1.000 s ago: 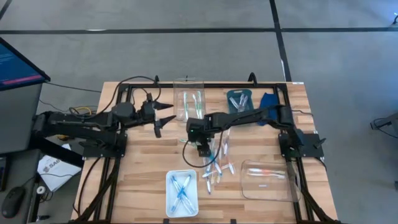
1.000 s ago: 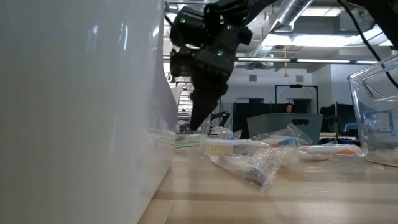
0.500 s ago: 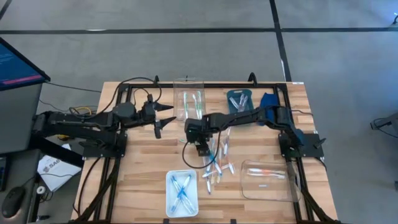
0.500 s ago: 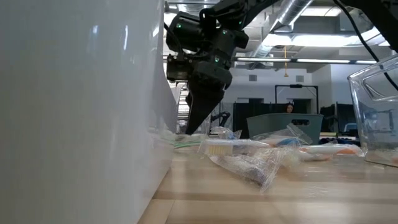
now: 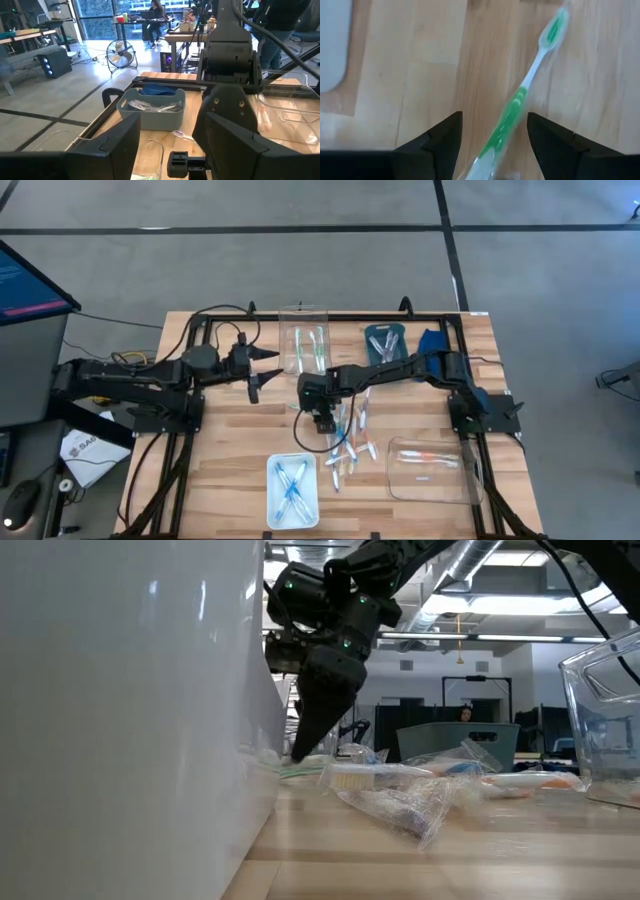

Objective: Pick & Place Toothbrushes
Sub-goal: Put the green toothbrush into the top transparent bin

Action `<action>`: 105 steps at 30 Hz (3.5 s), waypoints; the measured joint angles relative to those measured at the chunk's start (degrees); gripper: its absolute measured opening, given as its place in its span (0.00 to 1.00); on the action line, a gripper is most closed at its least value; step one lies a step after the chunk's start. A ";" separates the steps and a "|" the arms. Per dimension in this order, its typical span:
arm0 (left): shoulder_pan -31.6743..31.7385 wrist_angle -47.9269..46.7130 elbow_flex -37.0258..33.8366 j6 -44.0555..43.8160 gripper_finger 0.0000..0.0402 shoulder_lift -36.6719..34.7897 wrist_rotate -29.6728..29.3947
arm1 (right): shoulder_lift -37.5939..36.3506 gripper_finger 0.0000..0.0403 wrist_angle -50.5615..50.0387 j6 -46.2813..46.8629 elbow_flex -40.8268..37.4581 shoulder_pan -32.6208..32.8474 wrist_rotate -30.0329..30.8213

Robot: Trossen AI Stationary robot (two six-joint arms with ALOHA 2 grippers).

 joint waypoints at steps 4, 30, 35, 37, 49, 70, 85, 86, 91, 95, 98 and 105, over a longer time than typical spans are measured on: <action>0.00 -0.02 0.00 0.00 0.54 0.00 0.01 | -0.07 0.53 -0.15 -0.15 0.09 0.00 0.23; 0.00 -0.20 -0.02 -0.26 0.54 0.02 0.04 | 3.69 0.50 -4.42 0.76 2.92 0.83 1.71; 0.00 -0.20 -0.02 -0.26 0.54 0.02 0.04 | 3.74 0.47 -5.23 0.13 3.28 0.77 2.33; 0.00 -0.19 -0.01 -0.26 0.54 0.02 0.04 | 3.74 0.47 -5.05 -0.07 3.28 0.79 2.32; 0.00 -0.11 -0.02 -0.31 0.54 0.02 0.04 | 3.65 0.43 -6.25 -0.54 4.68 0.77 2.37; -0.02 -0.13 -0.02 -0.31 0.54 0.02 0.04 | 3.65 0.19 -6.08 -0.65 4.68 0.79 2.17; 0.00 -0.12 -0.02 -0.31 0.54 0.02 0.04 | 3.25 0.01 -6.40 1.28 4.77 1.03 2.41; -0.01 -0.13 -0.02 -0.31 0.54 0.02 0.04 | 3.19 0.00 -6.52 1.48 4.77 1.05 2.41; 0.00 -0.15 -0.02 -0.33 0.54 0.02 0.04 | 3.17 0.00 -10.97 1.25 7.96 1.09 2.46; 0.00 -0.17 -0.02 -0.34 0.54 0.02 0.04 | 3.17 0.00 -14.39 0.93 11.89 1.11 2.58; -0.02 -0.91 -0.02 -0.32 0.54 -0.01 0.01 | 3.15 0.00 -16.89 0.34 15.76 1.14 2.58; -0.01 -6.51 -0.04 1.02 0.54 -4.77 -6.85 | 3.10 0.00 -24.02 -0.69 25.02 1.14 2.58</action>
